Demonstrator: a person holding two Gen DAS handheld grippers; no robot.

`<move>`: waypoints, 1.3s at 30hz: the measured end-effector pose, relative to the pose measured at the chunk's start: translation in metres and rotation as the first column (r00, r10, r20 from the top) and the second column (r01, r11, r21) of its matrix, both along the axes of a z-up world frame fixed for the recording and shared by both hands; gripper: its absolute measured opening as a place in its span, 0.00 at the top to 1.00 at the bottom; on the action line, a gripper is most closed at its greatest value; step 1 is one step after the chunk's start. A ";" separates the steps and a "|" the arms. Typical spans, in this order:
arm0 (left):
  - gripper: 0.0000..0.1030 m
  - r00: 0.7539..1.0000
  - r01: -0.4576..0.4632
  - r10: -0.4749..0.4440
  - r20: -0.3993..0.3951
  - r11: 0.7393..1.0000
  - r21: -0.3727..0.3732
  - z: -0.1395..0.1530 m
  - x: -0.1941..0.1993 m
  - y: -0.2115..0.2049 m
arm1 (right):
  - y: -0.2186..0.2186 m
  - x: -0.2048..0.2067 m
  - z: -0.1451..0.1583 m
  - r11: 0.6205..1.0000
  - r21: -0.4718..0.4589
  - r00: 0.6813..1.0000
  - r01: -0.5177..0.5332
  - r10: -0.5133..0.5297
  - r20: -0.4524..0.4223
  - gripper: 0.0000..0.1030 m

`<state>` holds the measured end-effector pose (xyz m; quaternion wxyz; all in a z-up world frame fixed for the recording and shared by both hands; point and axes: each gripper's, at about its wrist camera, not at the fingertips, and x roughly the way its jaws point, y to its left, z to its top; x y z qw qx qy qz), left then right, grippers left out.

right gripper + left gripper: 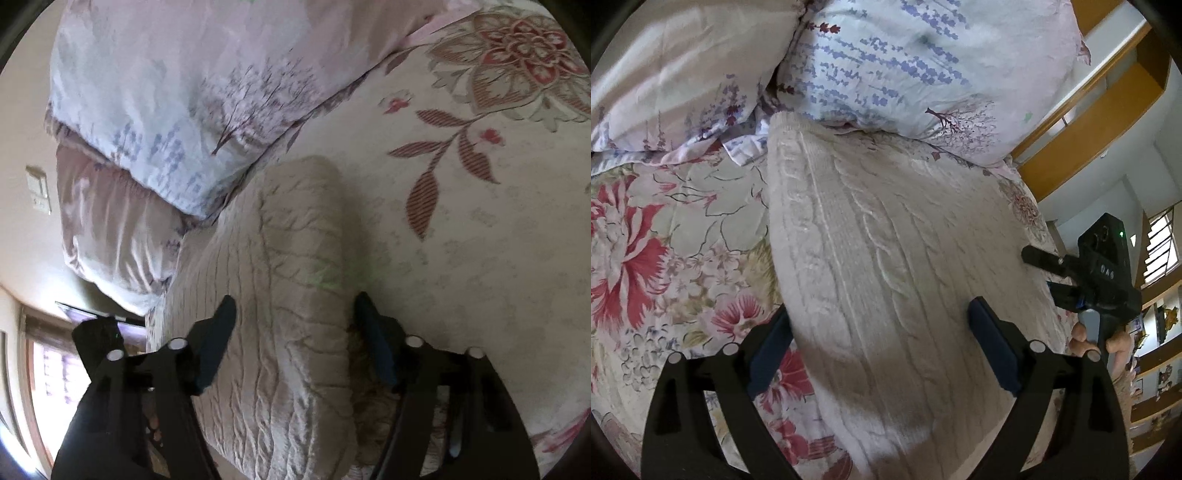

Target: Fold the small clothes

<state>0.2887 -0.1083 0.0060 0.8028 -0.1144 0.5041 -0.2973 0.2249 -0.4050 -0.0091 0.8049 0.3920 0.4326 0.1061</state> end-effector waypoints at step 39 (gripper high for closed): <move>0.52 0.972 -0.235 0.236 0.014 0.971 -0.038 0.011 -0.025 0.171 | 0.193 0.029 0.019 0.935 -0.273 0.954 -0.227 0.269 0.131 0.68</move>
